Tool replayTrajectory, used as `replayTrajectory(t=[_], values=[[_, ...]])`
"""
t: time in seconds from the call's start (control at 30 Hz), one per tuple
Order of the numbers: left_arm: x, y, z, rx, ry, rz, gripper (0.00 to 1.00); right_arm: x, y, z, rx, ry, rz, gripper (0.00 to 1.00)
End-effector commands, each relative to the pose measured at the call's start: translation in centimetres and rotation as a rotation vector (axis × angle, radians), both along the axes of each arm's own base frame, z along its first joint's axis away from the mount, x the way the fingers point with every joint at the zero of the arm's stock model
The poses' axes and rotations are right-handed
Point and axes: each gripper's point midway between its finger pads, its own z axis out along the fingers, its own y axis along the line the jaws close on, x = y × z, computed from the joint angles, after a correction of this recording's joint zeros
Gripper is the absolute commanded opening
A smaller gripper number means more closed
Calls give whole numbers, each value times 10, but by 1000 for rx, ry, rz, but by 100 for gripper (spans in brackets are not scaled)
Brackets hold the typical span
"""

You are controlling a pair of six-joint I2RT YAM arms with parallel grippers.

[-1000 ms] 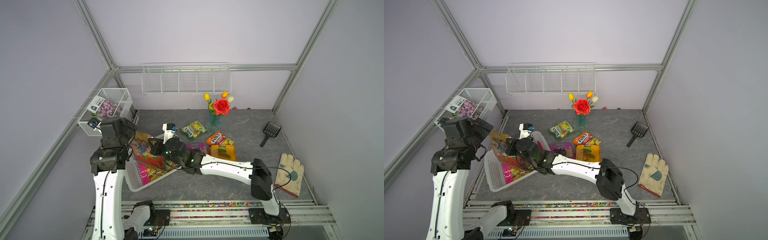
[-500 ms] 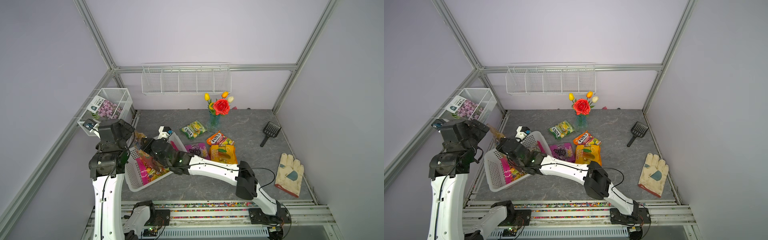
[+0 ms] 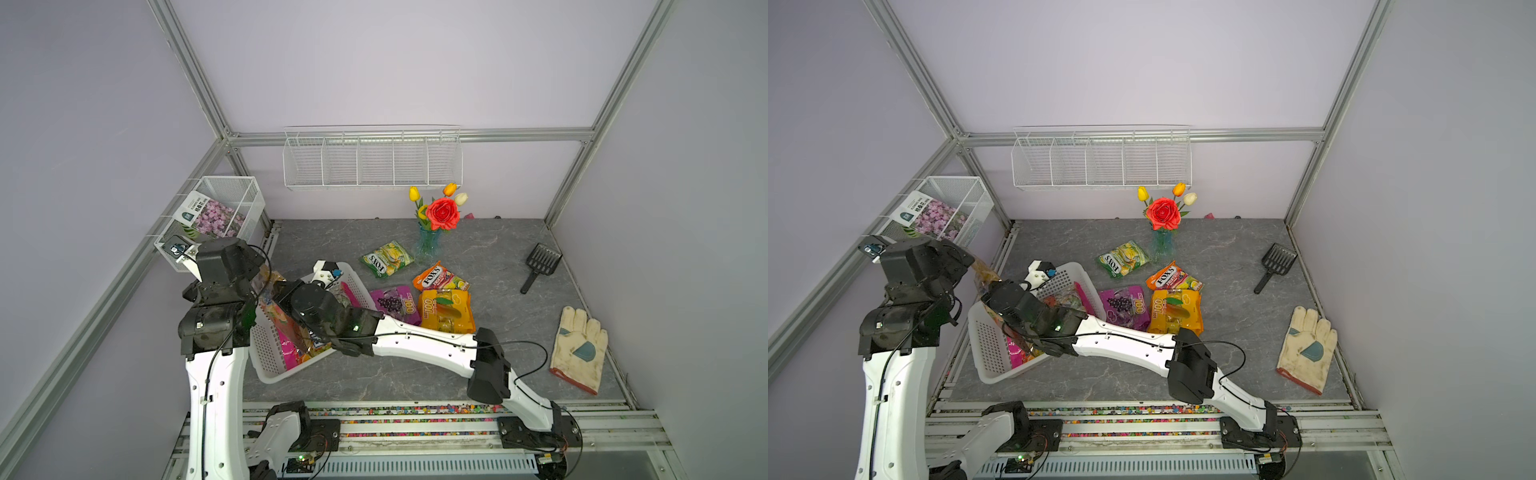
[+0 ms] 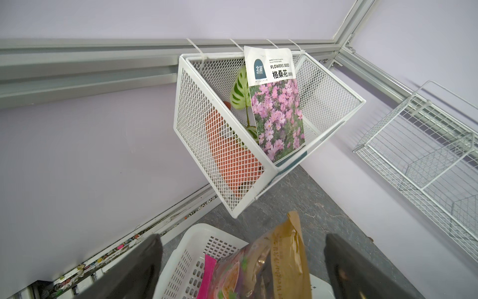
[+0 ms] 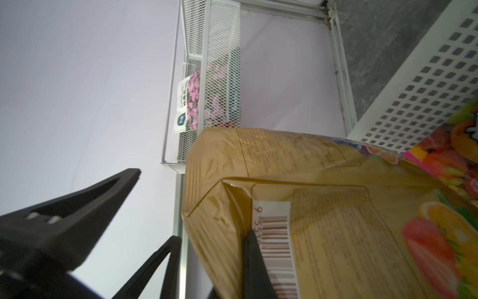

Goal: Put the candies in the basket
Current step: Place the candy in the basket.

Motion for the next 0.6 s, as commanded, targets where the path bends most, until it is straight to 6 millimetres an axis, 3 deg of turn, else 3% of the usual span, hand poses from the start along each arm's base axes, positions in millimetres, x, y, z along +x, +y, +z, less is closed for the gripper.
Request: replayTrajectory(t=[0.0,0.1,0.2,0.43,0.57], values=[[10,-1,-5,24,27,-33,100,3,-9,21,117,42,-44,0],[20,-8,-18,0,55,-79,100,8,-21,-18,42,97,-60,0],[33,-19,-33,-35,76,-148,100,22,-47,-45,-21,113,-117,0],[62,-51,-72,-170,111,-318,100,57,-117,-79,-115,104,-238,0],[71,-63,-94,-235,130,-363,100,56,-130,-102,-153,104,-196,0]])
